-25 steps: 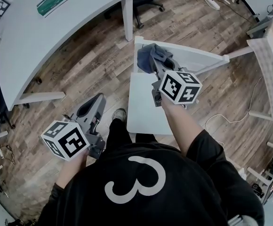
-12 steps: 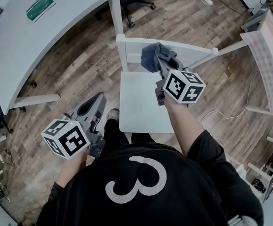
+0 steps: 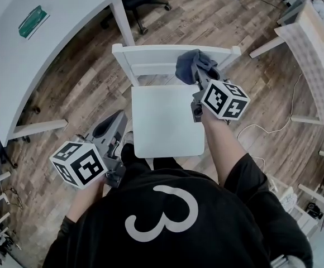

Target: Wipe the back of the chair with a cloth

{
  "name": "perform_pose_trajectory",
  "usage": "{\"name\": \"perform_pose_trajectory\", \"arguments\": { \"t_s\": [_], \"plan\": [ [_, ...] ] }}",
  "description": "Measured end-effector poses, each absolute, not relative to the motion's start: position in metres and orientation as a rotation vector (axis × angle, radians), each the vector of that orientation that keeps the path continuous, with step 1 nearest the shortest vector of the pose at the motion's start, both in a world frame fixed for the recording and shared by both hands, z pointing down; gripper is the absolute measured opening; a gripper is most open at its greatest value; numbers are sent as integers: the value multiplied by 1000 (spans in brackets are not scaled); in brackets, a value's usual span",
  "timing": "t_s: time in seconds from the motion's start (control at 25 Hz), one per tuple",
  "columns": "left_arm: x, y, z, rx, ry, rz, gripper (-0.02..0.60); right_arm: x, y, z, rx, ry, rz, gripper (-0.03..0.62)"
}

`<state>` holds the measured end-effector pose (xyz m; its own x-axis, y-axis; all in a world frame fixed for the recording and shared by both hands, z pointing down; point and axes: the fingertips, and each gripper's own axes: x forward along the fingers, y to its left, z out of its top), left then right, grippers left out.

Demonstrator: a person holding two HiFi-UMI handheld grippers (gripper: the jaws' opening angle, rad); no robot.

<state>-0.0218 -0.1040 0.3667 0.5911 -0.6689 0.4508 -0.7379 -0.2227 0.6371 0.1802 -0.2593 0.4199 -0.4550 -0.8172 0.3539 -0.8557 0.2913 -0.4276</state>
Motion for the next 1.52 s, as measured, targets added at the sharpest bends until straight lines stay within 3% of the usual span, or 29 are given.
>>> {"name": "perform_pose_trajectory", "arguments": {
  "t_s": [0.44,0.84,1.2,1.52],
  "plan": [
    [4,-99,368,1968,-1084,142,14,264,-261,421,1803,-2382,921,49],
    [-9,-93,369,1961,-1083,168,14,273,-261,421,1862,-2377,948,49],
    [-36,-104,373,1965,-1037,165,14,254,-251,411,1910,-2366,905,49],
    [-74,-119,372,1977,-1012,152,14,178,-236,405,1792,-2456,863,49]
  ]
}}
